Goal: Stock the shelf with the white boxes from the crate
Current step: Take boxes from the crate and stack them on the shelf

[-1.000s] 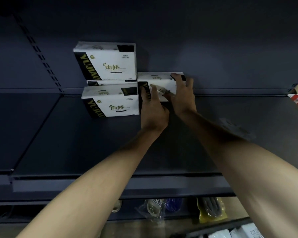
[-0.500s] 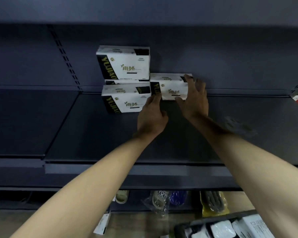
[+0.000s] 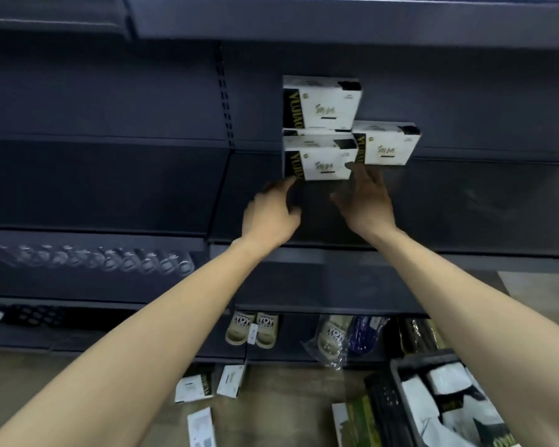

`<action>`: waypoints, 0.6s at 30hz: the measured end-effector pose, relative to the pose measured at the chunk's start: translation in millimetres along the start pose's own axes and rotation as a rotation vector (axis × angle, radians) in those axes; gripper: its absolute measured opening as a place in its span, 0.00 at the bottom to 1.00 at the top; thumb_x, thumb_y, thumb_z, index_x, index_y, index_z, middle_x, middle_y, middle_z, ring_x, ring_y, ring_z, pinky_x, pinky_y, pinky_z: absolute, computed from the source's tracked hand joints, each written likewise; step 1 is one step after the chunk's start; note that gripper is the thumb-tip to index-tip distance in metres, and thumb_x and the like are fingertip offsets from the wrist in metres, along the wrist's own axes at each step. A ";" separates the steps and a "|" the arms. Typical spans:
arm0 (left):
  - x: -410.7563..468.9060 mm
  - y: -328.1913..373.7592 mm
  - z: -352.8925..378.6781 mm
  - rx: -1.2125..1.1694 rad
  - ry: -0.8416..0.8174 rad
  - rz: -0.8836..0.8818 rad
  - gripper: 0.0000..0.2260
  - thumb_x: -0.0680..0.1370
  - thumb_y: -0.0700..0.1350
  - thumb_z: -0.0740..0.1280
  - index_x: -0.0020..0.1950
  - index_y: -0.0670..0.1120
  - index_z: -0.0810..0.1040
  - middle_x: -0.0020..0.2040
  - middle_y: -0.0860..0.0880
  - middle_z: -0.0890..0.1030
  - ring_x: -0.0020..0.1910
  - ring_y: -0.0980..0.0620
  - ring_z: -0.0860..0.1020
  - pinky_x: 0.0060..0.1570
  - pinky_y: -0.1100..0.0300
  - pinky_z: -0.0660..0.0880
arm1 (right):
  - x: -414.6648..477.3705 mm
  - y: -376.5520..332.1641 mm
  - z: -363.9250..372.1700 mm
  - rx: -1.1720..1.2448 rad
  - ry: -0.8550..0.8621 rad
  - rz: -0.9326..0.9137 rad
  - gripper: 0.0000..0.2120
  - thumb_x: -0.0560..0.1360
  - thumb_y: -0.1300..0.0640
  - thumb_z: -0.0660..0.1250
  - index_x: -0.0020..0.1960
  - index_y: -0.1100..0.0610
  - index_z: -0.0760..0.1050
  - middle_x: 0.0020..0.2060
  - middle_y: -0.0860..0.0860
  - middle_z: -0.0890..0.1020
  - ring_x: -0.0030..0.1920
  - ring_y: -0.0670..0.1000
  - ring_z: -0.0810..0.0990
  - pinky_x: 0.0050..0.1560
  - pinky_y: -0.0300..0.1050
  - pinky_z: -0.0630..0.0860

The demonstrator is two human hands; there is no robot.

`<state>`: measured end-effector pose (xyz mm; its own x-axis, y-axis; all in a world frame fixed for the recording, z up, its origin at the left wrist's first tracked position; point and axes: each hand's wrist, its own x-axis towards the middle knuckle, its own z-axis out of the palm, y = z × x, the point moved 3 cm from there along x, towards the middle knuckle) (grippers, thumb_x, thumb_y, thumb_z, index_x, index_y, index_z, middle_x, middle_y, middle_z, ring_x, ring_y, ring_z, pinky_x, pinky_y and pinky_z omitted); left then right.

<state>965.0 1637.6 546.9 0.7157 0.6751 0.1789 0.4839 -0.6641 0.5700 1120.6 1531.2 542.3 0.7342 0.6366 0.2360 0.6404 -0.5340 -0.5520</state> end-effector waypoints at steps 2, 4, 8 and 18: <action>-21.5 -16.2 -20.4 -0.001 -0.006 0.001 0.28 0.76 0.45 0.64 0.76 0.54 0.65 0.66 0.44 0.76 0.57 0.41 0.78 0.53 0.52 0.76 | -25.4 -23.8 3.5 -0.037 -0.015 -0.032 0.28 0.76 0.51 0.71 0.73 0.51 0.65 0.67 0.57 0.69 0.61 0.62 0.75 0.49 0.50 0.73; -40.6 -29.2 -37.0 -0.001 0.004 0.012 0.27 0.75 0.44 0.64 0.75 0.52 0.66 0.67 0.44 0.75 0.59 0.41 0.77 0.53 0.52 0.75 | -48.0 -46.3 6.3 -0.058 -0.033 -0.045 0.28 0.76 0.51 0.70 0.73 0.51 0.65 0.67 0.58 0.70 0.61 0.64 0.75 0.51 0.52 0.74; -66.5 -44.4 -57.6 -0.002 0.012 0.033 0.27 0.75 0.44 0.64 0.74 0.52 0.67 0.67 0.47 0.74 0.60 0.42 0.77 0.53 0.51 0.74 | -81.3 -77.6 9.3 -0.057 -0.048 -0.051 0.28 0.76 0.50 0.70 0.73 0.50 0.65 0.65 0.59 0.71 0.62 0.65 0.74 0.54 0.55 0.74; -106.3 -40.3 -44.0 -0.064 -0.038 0.017 0.26 0.77 0.46 0.65 0.75 0.52 0.66 0.68 0.47 0.74 0.59 0.45 0.77 0.54 0.51 0.73 | -136.2 -71.0 -4.6 -0.081 -0.111 -0.014 0.26 0.78 0.49 0.67 0.73 0.48 0.63 0.66 0.57 0.71 0.58 0.60 0.77 0.47 0.49 0.72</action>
<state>847.2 1606.8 540.2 0.7426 0.6506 0.1591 0.4394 -0.6525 0.6174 976.2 1479.8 553.0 0.6982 0.6998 0.1506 0.6700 -0.5647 -0.4819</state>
